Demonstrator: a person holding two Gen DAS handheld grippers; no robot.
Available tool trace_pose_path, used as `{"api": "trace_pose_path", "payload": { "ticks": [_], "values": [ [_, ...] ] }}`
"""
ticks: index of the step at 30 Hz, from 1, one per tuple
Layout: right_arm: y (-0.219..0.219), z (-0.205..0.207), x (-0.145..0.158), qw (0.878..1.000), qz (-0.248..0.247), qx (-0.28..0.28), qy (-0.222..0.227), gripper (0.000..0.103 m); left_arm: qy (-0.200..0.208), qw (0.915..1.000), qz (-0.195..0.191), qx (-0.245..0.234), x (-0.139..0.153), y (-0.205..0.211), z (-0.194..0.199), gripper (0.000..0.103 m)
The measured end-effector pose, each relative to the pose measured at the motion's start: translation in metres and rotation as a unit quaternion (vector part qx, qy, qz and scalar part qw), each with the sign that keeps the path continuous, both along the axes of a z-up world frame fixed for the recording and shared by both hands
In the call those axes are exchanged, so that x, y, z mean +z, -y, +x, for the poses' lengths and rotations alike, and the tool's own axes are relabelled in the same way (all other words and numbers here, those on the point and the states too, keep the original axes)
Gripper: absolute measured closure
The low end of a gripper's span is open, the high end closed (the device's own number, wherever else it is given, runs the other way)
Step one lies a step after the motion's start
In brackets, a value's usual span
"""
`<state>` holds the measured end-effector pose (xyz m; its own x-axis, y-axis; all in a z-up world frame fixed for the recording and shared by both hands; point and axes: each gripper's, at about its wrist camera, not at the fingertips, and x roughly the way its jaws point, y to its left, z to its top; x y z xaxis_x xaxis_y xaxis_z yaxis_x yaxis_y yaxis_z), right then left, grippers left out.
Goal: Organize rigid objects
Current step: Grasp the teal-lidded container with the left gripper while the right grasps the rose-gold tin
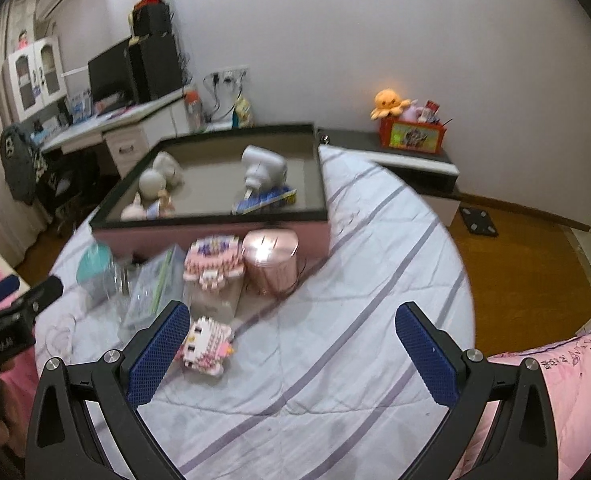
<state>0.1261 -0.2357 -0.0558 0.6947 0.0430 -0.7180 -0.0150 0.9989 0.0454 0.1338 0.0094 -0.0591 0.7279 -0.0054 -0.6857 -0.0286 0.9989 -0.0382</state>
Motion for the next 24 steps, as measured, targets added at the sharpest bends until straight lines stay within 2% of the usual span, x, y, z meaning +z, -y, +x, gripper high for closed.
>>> {"api": "trace_pose_path", "payload": {
  "ticks": [5, 24],
  "values": [
    [-0.004, 0.008, -0.013, 1.000, 0.002, 0.012, -0.019, 0.000, -0.012, 0.9999, 0.003, 0.002, -0.012, 0.000, 0.010, 0.000],
    [0.013, 0.062, -0.031, 0.999, 0.025, -0.011, -0.030, 0.000, -0.023, 0.9993, 0.008, 0.029, -0.040, -0.003, 0.064, 0.001]
  ]
}}
